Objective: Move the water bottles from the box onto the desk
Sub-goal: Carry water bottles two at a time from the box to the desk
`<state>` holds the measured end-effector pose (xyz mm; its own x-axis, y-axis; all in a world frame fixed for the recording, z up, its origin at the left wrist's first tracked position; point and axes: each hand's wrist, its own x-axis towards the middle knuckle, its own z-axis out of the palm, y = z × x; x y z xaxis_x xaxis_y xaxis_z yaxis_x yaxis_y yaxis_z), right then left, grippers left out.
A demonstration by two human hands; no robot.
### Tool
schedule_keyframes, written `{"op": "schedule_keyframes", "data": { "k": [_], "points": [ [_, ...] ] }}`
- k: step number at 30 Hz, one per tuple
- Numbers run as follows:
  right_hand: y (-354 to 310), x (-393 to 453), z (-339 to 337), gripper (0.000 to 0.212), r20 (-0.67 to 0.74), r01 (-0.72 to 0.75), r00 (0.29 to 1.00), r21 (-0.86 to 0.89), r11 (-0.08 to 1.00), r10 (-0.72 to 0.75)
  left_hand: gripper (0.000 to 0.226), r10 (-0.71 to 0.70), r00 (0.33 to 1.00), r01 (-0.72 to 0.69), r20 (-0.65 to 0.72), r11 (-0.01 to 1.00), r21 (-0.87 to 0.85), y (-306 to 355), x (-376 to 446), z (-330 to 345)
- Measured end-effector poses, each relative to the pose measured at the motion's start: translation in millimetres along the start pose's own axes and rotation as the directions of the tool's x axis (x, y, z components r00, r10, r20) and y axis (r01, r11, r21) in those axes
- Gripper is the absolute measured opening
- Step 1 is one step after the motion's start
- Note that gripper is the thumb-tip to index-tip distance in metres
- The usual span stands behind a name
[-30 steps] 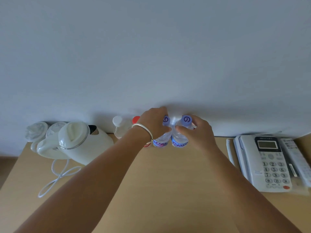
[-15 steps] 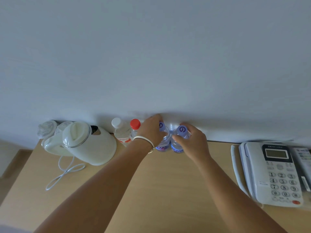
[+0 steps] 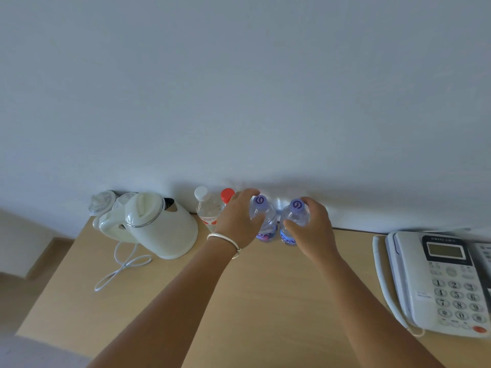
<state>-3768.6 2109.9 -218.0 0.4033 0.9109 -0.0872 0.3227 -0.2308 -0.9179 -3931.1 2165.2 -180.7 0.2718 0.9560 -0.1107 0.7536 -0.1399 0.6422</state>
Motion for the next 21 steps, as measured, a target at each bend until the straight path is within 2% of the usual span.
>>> {"op": "schedule_keyframes", "data": {
  "k": [3, 5, 7, 10, 12, 15, 18, 21],
  "points": [
    [-5.9, -6.0, -7.4, 0.036, -0.016, -0.023, 1.000, 0.012, 1.000, 0.023, 0.043, -0.052, 0.998, 0.045, -0.036, 0.984, -0.173, -3.3, -16.8, -8.5],
    [-12.4, -9.7, -11.9, 0.044, -0.051, -0.016, 0.999, 0.024, 1.000, 0.017, 0.042, -0.104, 0.994, 0.084, -0.046, 0.942, -0.324, -2.4, -29.4, -15.5],
    [-23.0, -14.0, -15.2, 0.041, -0.044, 0.016, 0.999, 0.054, 0.998, -0.013, 0.043, -0.134, 0.989, 0.093, -0.063, 0.891, -0.444, -0.7, -42.3, -24.8],
    [-42.8, -22.0, -19.2, 0.035, -0.003, 0.093, 0.996, 0.048, 0.994, -0.093, 0.037, -0.122, 0.990, 0.073, -0.070, 0.870, -0.487, 4.5, -62.3, -42.5],
    [-55.3, -27.8, -20.2, 0.036, 0.031, 0.150, 0.988, 0.013, 0.989, -0.151, 0.044, -0.127, 0.988, 0.079, -0.093, 0.909, -0.409, 7.8, -76.1, -56.0],
    [-69.9, -36.2, -19.1, 0.040, 0.067, 0.241, 0.969, -0.063, 0.969, -0.236, 0.066, -0.114, 0.974, 0.105, -0.197, 0.993, -0.056, 8.8, -89.3, -74.2],
    [-81.1, -48.4, -17.5, 0.049, 0.066, 0.338, 0.941, -0.181, 0.924, -0.332, 0.075, -0.152, 0.958, 0.215, -0.242, 0.942, 0.257, 12.6, -102.4, -88.0],
    [-92.5, -65.4, -19.3, 0.067, 0.067, 0.369, 0.928, -0.308, 0.877, -0.367, 0.079, -0.100, 0.961, 0.196, -0.258, 0.904, 0.380, 16.3, -112.5, -99.3]
  ]
}}
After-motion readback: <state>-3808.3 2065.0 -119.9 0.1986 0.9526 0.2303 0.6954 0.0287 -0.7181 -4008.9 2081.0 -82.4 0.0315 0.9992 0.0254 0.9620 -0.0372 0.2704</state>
